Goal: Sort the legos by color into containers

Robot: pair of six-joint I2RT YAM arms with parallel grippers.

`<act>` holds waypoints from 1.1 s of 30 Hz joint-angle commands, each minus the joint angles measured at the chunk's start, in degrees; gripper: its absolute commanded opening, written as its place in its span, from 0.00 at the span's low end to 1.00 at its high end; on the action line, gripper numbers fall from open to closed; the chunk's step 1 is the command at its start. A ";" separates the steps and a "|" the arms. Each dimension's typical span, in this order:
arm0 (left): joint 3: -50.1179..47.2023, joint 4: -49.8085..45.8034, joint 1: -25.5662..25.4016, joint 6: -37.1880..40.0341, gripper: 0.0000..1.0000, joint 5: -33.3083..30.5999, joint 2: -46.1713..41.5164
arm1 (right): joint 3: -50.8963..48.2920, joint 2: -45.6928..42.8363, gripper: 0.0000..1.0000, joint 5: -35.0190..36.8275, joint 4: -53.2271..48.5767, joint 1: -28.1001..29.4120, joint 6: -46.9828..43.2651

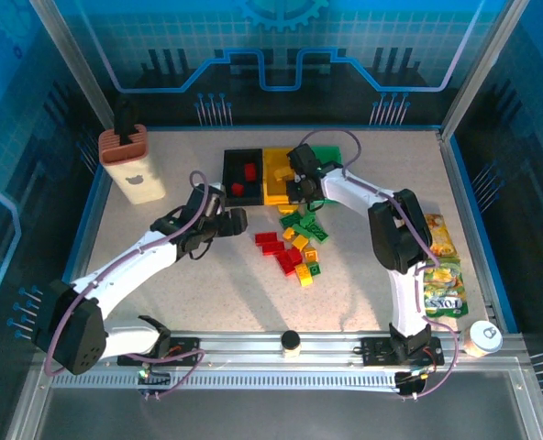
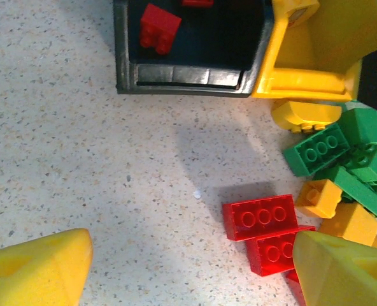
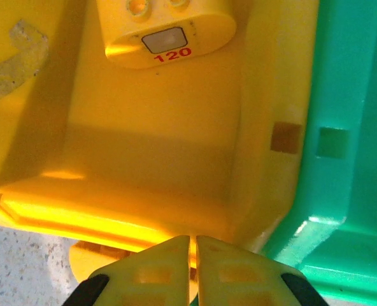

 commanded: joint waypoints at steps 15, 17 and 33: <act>-2.97 0.81 1.06 -0.43 0.83 -0.46 -5.31 | -1.73 -4.10 0.57 1.04 -0.43 1.92 -2.98; -3.21 0.72 1.06 -0.51 0.84 -0.54 -5.44 | -2.68 -4.26 0.66 0.13 0.05 2.14 -3.37; -6.76 0.06 1.06 -0.59 0.84 -2.30 -8.90 | 5.11 4.42 0.74 -0.42 -6.00 5.16 -8.95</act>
